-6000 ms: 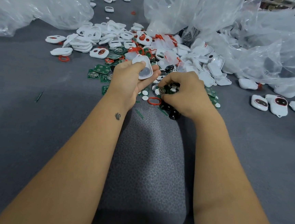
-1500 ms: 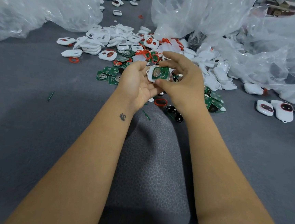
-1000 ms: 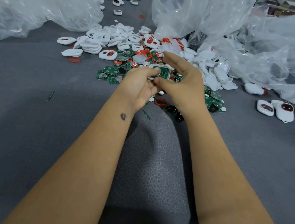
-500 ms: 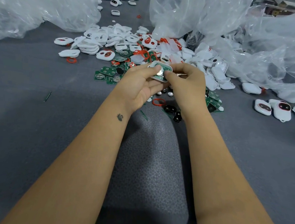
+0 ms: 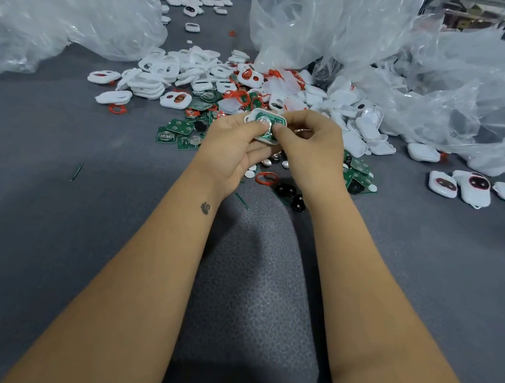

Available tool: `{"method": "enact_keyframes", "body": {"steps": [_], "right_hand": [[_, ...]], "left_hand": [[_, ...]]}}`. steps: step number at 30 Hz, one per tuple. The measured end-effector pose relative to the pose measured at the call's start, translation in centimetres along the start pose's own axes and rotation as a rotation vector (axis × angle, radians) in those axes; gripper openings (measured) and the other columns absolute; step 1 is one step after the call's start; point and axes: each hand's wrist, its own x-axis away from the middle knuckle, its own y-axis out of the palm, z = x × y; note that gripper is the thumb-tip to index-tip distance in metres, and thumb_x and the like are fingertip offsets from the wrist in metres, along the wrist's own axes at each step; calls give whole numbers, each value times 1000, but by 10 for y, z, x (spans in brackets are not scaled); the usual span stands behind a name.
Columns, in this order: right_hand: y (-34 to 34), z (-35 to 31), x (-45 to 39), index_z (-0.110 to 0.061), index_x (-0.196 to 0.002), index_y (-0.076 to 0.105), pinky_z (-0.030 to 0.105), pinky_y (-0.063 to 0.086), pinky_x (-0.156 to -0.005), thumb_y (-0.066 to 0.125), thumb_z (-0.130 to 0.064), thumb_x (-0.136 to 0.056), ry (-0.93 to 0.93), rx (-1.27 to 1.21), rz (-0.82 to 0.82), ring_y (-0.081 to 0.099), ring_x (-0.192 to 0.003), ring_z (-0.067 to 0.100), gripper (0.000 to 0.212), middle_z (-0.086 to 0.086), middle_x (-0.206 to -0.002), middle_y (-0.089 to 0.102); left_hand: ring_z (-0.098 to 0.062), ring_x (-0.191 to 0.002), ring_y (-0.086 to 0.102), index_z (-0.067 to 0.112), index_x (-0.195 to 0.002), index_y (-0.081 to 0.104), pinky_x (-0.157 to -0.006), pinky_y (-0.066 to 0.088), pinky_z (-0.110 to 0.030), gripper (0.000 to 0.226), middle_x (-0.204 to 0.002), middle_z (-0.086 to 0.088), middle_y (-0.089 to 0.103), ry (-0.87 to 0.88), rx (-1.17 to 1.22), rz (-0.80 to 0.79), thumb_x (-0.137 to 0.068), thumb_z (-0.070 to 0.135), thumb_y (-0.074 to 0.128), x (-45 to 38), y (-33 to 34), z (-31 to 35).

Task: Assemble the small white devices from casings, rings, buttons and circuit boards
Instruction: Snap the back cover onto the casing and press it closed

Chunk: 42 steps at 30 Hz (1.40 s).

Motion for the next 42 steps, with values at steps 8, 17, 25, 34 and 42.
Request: {"method": "enact_keyframes", "body": {"steps": [8, 17, 25, 34, 42], "right_hand": [[-8, 5, -5, -23, -86, 69, 21, 47, -75, 63, -21, -88, 8, -17, 22, 57, -75, 2, 7, -11, -80, 65], [-55, 38, -26, -19, -133, 55, 41, 34, -103, 43, -10, -90, 164, 575, 265, 41, -127, 31, 46, 9, -137, 51], [-47, 41, -25, -29, -127, 62, 38, 25, -107, 47, -15, -88, 43, 778, 52, 35, -133, 26, 44, 0, -141, 49], [-42, 37, -25, -25, -79, 69, 37, 35, -95, 65, -33, -79, 56, 692, 137, 57, -105, 21, 10, -8, -88, 66], [-38, 32, -20, -21, -81, 60, 24, 41, -81, 63, -16, -89, -123, 338, 114, 57, -90, 11, 10, -5, -91, 56]], "left_hand": [[-24, -75, 72, 2, -83, 64, -67, 60, -28, 21, -74, -10, 73, 34, 27, 82, -96, -6, 49, 2, 3, 0], [-26, -80, 74, -1, -88, 61, -67, 60, -29, 15, -80, -15, 74, 21, 119, 66, -96, -6, 49, -2, -2, 0], [-28, -80, 74, -2, -88, 62, -66, 59, -29, 15, -81, -16, 74, 30, 117, 42, -95, -6, 49, -2, -2, 0], [-30, -90, 71, -4, -99, 59, -73, 61, -32, 11, -107, -28, 66, -5, 92, 67, -97, -4, 48, -4, -1, -2], [-31, -93, 71, -3, -97, 60, -73, 60, -32, 10, -103, -26, 68, -13, 96, 87, -96, -5, 49, -4, -3, -2]]}}
